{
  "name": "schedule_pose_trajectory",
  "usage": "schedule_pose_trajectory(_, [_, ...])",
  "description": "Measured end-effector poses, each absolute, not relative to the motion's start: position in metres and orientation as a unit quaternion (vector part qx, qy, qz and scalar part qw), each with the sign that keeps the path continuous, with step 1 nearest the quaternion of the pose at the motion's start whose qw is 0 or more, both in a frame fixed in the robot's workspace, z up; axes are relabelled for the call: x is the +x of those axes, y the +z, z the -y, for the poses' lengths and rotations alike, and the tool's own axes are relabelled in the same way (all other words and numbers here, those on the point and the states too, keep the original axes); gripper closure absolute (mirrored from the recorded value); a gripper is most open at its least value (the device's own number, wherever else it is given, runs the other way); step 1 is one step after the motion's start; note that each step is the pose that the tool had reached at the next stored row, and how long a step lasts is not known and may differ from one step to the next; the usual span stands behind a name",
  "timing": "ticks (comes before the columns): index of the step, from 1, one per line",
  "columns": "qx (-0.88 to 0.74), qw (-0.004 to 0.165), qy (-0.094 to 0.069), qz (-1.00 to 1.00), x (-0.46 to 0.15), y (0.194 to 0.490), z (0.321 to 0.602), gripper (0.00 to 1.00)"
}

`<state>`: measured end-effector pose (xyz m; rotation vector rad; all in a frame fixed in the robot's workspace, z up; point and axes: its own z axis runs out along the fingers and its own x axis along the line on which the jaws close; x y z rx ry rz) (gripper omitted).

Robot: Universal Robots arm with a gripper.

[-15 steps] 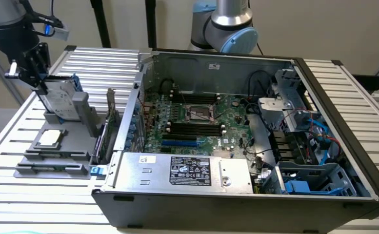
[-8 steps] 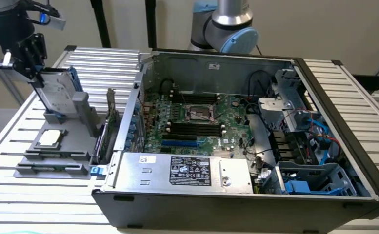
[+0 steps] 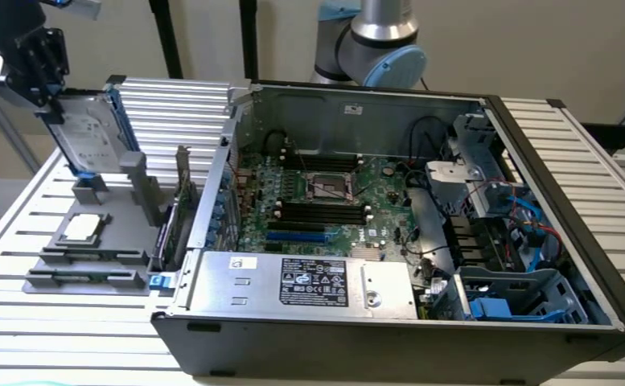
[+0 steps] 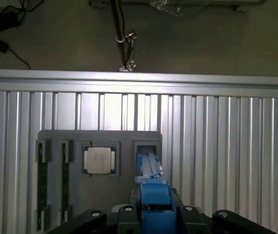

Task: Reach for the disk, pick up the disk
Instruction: 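Pick up the disk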

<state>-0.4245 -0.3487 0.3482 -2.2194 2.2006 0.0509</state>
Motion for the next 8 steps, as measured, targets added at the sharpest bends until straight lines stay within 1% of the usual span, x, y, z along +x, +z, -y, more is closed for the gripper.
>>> schedule_pose_trajectory(8, [-0.711,0.008,0.016,-0.703,-0.412,0.385,0.349,0.67])
